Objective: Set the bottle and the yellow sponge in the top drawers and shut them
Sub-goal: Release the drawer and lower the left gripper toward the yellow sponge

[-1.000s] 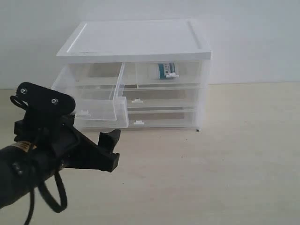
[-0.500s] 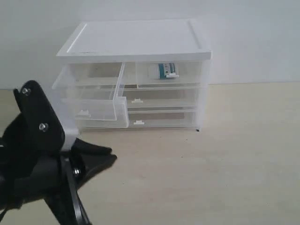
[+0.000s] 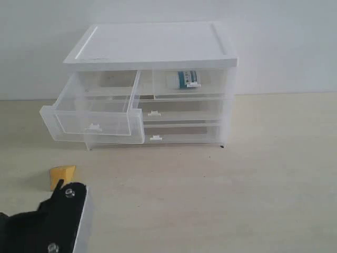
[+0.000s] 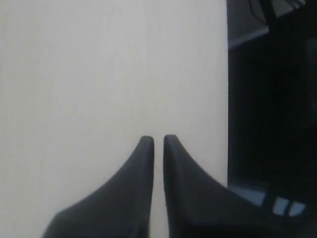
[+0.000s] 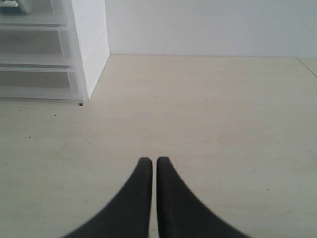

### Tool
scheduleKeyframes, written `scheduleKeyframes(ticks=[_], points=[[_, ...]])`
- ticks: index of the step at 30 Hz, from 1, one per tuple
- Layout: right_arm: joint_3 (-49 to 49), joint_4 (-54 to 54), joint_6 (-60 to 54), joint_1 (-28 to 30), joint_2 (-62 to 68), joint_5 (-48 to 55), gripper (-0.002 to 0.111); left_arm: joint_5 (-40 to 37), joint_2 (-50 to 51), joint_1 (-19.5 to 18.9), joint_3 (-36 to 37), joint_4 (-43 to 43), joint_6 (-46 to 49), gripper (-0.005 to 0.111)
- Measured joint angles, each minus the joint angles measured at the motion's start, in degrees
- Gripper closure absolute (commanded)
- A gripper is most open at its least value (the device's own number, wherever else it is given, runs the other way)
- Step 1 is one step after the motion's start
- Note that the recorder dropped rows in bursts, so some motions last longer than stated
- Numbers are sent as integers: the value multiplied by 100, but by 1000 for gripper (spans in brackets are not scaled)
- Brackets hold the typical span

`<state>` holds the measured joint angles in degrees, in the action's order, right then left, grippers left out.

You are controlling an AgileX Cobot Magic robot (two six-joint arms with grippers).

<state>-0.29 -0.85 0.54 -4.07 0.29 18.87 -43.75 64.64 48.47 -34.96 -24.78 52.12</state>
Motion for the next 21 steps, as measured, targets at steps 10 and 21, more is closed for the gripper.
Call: scheduleKeyframes(ticks=[10,21], points=[[0,0,10,0,0,0,107,-744,0,-899,-406,4656,-7309,37],[0,0,21,0,0,0,107,2181,187,-1175,723,8171,-11455,32]])
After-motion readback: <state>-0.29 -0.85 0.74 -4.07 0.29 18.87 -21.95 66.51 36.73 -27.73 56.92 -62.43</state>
